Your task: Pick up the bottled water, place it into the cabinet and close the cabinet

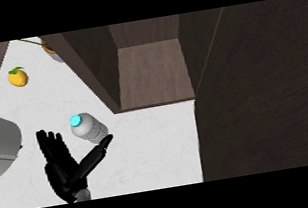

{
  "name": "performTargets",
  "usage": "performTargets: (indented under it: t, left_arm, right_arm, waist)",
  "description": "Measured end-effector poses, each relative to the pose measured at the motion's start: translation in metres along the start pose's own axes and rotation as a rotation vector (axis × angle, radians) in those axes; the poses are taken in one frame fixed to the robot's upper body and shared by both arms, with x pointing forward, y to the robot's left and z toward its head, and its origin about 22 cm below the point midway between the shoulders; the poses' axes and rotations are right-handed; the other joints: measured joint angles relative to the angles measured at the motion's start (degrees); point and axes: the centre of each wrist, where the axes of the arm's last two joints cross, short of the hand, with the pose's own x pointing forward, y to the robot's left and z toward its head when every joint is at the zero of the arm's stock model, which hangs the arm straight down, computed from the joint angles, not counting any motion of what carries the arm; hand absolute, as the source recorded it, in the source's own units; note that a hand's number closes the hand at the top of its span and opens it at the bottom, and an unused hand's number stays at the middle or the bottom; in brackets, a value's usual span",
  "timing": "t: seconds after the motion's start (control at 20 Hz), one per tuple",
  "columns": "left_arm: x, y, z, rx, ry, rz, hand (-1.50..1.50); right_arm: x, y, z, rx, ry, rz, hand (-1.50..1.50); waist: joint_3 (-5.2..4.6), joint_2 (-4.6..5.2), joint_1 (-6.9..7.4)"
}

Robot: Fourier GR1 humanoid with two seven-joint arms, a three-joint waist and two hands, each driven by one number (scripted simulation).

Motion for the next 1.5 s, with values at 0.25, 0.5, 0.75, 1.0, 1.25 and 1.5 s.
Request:
performTargets:
  t: [0.25, 0.5, 0.75, 1.0, 1.25, 1.5]
  left_arm:
    - [-0.027, 0.005, -0.008, 0.018, -0.009, 0.0, -1.5]
    - [-0.048, 0.009, -0.014, 0.035, -0.007, 0.001, -1.5]
    - [-0.056, 0.01, -0.02, 0.018, -0.008, 0.082, -1.5]
    - [-0.064, 0.005, -0.027, -0.01, -0.016, 0.176, -1.5]
    - [-0.07, 0.0, -0.033, -0.026, -0.029, 0.235, 1.5]
    - [-0.072, -0.013, -0.036, -0.032, -0.047, 0.272, 1.5]
  right_arm:
    - [0.002, -0.003, 0.007, -0.002, 0.009, 0.016, -1.5]
    - [0.004, -0.002, 0.011, -0.008, 0.008, 0.013, -1.5]
    - [0.006, -0.002, 0.015, -0.011, 0.01, 0.014, -1.5]
    - [0.006, -0.005, 0.018, 0.003, -0.002, 0.029, -1.5]
    - [0.008, -0.01, 0.02, 0.007, 0.002, 0.055, -1.5]
    - [0.009, -0.01, 0.021, 0.007, 0.009, 0.053, -1.5]
  waist:
    - [0.02, 0.03, -0.04]
    - [0.03, 0.06, -0.09]
    - [0.04, 0.05, -0.01]
    - [0.05, 0.06, -0.11]
    - [0.06, 0.1, -0.03]
    - [0.06, 0.14, -0.06]
